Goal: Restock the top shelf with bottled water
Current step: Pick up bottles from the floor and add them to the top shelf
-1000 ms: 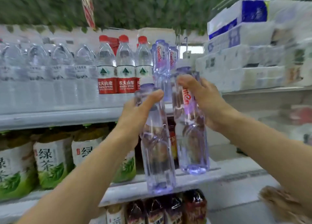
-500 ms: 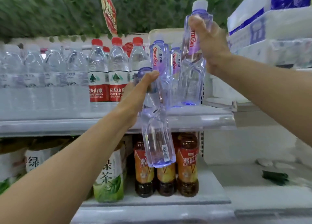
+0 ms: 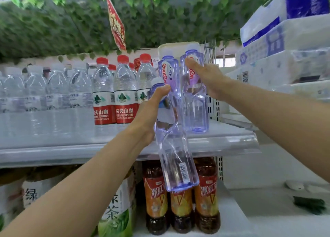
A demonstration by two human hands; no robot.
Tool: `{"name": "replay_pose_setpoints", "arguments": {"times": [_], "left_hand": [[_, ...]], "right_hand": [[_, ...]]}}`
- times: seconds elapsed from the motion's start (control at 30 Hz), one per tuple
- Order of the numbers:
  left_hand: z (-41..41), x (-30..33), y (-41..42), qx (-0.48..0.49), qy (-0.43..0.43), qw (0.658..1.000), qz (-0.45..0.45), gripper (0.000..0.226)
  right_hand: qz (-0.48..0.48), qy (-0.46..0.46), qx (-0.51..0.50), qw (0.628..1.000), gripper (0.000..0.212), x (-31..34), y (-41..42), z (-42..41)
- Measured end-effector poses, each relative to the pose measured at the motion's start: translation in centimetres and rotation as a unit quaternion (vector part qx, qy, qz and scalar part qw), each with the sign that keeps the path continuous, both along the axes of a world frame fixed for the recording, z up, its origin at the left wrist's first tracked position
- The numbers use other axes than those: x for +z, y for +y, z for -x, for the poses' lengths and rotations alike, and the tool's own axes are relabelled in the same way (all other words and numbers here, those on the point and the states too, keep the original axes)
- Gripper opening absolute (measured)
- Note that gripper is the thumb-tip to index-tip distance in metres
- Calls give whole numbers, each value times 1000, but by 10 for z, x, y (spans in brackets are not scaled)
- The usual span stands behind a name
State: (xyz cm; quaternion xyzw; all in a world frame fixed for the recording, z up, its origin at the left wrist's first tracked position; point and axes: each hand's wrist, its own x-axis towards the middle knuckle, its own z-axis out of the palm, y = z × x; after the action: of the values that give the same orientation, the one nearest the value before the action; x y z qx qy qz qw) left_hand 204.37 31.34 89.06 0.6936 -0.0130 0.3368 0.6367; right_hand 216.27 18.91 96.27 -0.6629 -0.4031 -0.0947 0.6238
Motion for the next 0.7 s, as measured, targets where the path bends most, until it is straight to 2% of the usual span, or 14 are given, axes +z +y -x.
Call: {"name": "replay_pose_setpoints", "arguments": {"times": [0.07, 0.13, 0.17, 0.2, 0.27, 0.3, 0.37, 0.5, 0.57, 0.7], "left_hand": [[0, -3, -2, -4, 2, 1000, 3, 70], [-2, -3, -1, -5, 3, 1000, -3, 50], [-1, -3, -1, -6, 7, 1000, -2, 43], [-1, -3, -1, -8, 11, 1000, 0, 42], [-2, -2, 0, -14, 14, 1000, 10, 56], [-2, -2, 0, -14, 16, 1000, 13, 58], [-2, -2, 0, -11, 15, 1000, 23, 45], [-11, -2, 5, -7, 25, 999, 38, 40], [-13, -3, 6, -13, 18, 999, 43, 28], [-16, -3, 9, -7, 16, 999, 39, 27]], "right_hand": [[68, -27, -76, 994, 93, -9, -2, 9], [136, -44, -149, 978, 111, -29, -6, 9], [161, -37, -167, 972, 109, -41, -8, 7], [179, -30, -171, 968, 97, -50, -8, 2], [202, -42, -193, 959, 56, -62, -10, -6], [202, -45, -197, 958, 52, -63, -10, -7], [188, -51, -193, 962, 51, -62, -9, -6], [165, -56, -189, 966, 86, -64, 0, -16], [159, -54, -182, 969, 88, -65, 4, -24], [161, -51, -155, 973, 77, -65, 10, -30]]}}
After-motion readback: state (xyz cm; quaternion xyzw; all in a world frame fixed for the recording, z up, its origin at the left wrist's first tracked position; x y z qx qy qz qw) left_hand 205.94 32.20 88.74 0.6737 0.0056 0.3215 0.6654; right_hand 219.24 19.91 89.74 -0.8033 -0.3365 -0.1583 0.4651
